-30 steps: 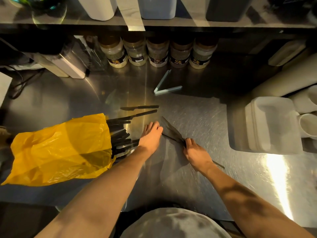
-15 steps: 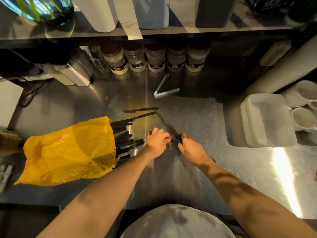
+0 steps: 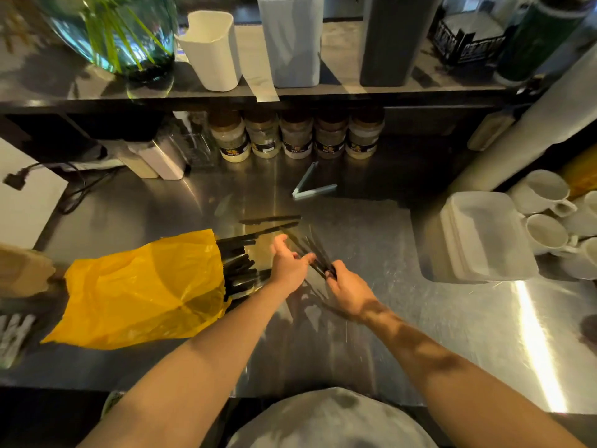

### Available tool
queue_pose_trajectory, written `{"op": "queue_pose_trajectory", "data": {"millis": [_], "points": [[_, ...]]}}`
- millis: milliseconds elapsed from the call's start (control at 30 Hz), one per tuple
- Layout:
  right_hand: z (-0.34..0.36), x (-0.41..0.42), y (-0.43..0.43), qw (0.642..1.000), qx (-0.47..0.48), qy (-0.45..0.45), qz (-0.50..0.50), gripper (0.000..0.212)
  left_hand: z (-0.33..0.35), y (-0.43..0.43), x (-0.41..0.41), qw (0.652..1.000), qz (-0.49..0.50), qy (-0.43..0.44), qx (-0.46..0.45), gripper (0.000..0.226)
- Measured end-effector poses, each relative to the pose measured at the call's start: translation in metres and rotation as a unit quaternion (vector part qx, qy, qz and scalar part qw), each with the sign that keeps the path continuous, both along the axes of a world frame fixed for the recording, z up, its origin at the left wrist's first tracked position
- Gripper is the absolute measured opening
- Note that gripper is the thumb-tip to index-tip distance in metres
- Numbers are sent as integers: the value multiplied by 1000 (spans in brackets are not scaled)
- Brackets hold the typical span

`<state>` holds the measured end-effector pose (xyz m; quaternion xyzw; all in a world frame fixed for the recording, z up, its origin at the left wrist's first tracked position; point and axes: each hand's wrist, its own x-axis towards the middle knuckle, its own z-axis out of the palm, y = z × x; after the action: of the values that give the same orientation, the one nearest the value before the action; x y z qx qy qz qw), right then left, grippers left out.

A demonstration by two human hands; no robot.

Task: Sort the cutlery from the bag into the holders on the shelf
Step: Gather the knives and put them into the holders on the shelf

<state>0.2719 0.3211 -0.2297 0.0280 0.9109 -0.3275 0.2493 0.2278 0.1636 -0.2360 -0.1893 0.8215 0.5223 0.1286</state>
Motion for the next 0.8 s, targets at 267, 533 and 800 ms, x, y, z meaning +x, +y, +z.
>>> {"op": "queue_pose_trajectory", "data": {"millis": [267, 533, 800], "points": [[19, 18, -33, 987, -147, 42, -49, 20, 26, -24, -30, 885, 267, -80, 373, 53], [18, 23, -65, 966, -227, -43, -119, 22, 55, -52, -45, 942, 169, -73, 279, 31], [26, 20, -92, 938, -275, -87, -191, 21, 52, -52, -30, 968, 55, -75, 233, 25]]}}
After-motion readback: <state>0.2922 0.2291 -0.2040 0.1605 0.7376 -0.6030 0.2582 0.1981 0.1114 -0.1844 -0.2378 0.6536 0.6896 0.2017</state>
